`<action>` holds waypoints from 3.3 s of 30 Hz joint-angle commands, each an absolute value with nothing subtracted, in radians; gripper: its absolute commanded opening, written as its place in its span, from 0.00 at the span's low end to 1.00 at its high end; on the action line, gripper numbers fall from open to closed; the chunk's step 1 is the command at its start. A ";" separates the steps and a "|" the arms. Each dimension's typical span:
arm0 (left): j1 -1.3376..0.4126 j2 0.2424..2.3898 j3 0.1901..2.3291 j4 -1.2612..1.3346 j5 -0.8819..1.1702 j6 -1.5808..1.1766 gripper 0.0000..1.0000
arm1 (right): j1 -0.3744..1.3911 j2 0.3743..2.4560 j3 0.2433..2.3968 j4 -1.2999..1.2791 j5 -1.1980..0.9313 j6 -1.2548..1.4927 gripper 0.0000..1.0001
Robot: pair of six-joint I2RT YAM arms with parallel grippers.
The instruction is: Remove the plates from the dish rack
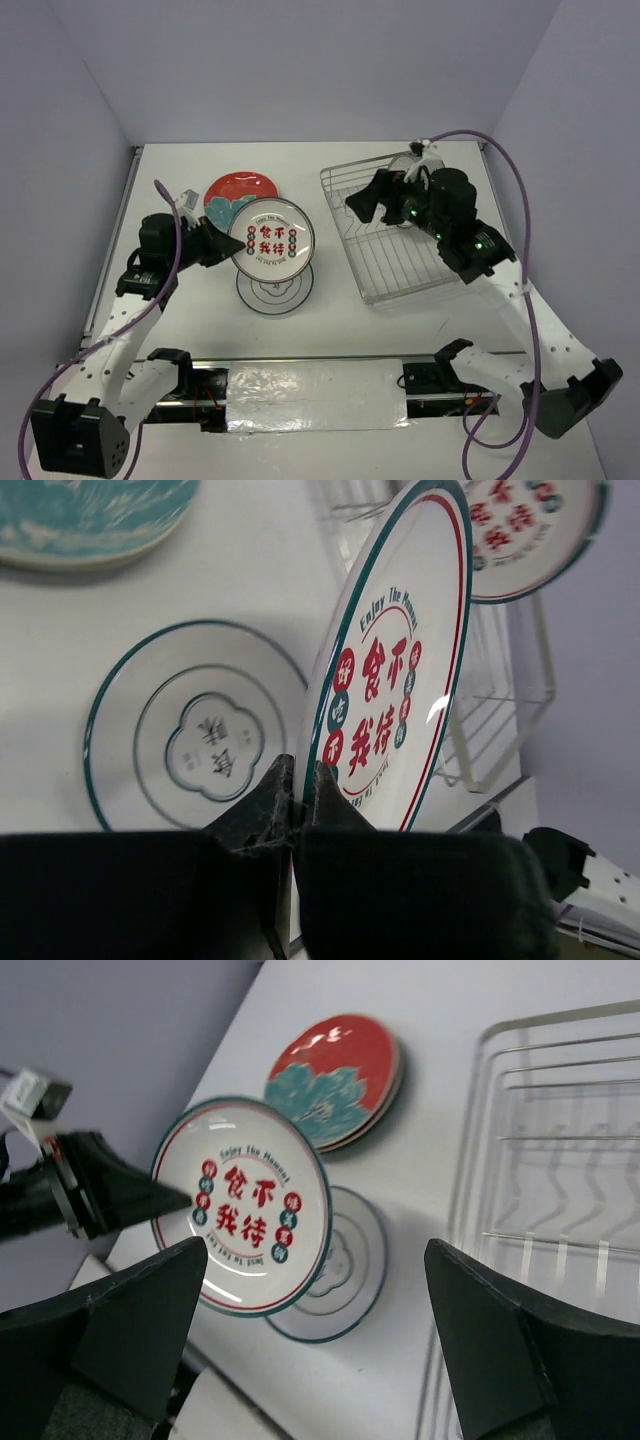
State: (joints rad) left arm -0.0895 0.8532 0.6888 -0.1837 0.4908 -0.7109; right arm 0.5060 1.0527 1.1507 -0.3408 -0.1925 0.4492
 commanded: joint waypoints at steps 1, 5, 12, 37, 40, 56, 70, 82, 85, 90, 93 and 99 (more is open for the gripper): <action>-0.091 0.906 0.625 -0.169 0.419 -0.733 0.00 | 0.479 0.956 1.147 -0.408 -0.005 0.430 0.97; -0.091 0.959 0.575 -0.121 0.410 -0.738 0.00 | 0.472 0.940 1.167 -0.477 0.030 0.381 0.97; -0.091 1.046 0.509 -0.069 0.380 -0.729 0.01 | 0.453 0.943 1.169 -0.531 0.052 0.330 0.98; -0.130 0.943 0.436 -0.212 0.236 -0.770 0.99 | 0.301 1.603 1.759 -0.897 0.304 0.212 1.00; -0.133 1.005 0.428 -0.160 0.268 -0.770 1.00 | 0.288 1.618 1.767 -0.873 0.333 0.209 1.00; -0.152 0.647 0.807 -0.620 0.067 -0.595 0.99 | 0.213 1.805 1.839 -0.825 0.413 0.032 0.60; -0.152 0.658 0.850 -0.641 0.129 -0.502 1.00 | 0.261 1.787 1.733 -0.716 0.558 -0.023 0.04; -0.152 0.683 0.891 -0.594 0.210 -0.514 1.00 | 0.432 1.569 1.917 -0.819 0.779 -0.118 0.00; -0.152 0.675 0.891 -0.502 0.360 -0.529 1.00 | 0.512 1.488 1.939 -0.874 0.639 -0.081 0.00; -0.150 0.682 0.859 -0.247 0.587 -0.598 1.00 | 0.515 1.252 1.636 -0.673 -0.076 0.087 0.00; -0.152 0.724 0.867 -0.170 0.693 -0.617 0.99 | 0.515 1.195 1.482 -0.548 -0.346 0.173 0.00; -0.152 0.756 0.848 -0.121 0.704 -0.621 0.96 | 0.517 1.157 1.243 -0.254 -0.612 0.346 0.00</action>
